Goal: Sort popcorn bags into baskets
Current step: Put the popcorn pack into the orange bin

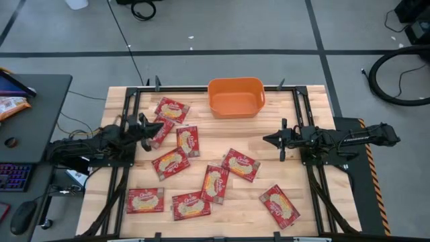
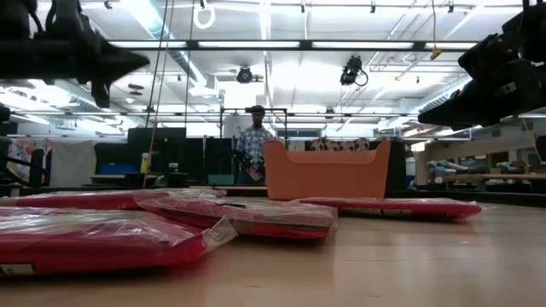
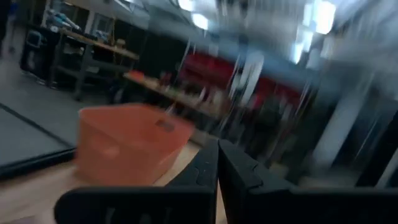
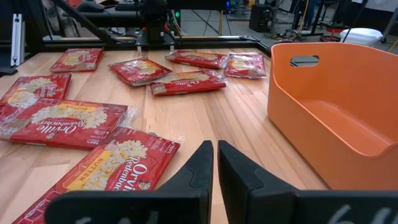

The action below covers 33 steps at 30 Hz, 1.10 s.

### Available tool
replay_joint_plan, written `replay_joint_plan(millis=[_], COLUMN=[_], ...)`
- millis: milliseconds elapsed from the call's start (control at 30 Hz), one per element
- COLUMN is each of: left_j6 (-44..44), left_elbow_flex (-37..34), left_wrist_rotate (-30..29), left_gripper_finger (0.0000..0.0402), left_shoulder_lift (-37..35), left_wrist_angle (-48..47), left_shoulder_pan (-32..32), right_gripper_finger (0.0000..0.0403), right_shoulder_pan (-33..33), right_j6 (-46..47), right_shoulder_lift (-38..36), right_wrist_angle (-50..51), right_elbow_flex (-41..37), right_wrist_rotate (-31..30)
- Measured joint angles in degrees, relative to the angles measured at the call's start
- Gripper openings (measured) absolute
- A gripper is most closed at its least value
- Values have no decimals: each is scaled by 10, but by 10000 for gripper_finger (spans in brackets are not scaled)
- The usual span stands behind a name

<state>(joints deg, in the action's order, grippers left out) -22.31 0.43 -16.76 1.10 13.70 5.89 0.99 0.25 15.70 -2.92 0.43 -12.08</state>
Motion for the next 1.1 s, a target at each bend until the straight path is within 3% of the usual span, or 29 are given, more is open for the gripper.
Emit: replay_joint_plan(millis=[100,200,333,467,767,933,1033,1100], left_j6=[-118,-196,-224,-246,-292,-294,-265,-248], left_elbow_flex=[0,0,0,0,0,15,51,79], left_wrist_rotate=[-2,-2,-2,-2,-15,-32,-10,-3], left_gripper_finger=[11,12,11,12,12,12,11,11], left_shoulder_lift=[0,0,0,0,0,24,58,89], left_wrist_angle=[66,121,167,182,178,172,161,129], left_shoulder_pan=[0,0,0,0,0,0,0,0], right_gripper_finger=[29,29,29,29,29,29,29,29], right_shoulder_pan=[0,-1,0,-1,-1,-1,-1,-1], right_j6=[-15,-122,-237,-230,80,250,310,326], right_shoulder_lift=[0,0,0,0,0,0,0,0], right_wrist_angle=[0,-1,-9,-39,-244,-341,-357,-371], right_elbow_flex=[0,0,0,0,0,0,0,0], right_wrist_rotate=[0,-9,-12,-16,-40,-138,-204,-217])
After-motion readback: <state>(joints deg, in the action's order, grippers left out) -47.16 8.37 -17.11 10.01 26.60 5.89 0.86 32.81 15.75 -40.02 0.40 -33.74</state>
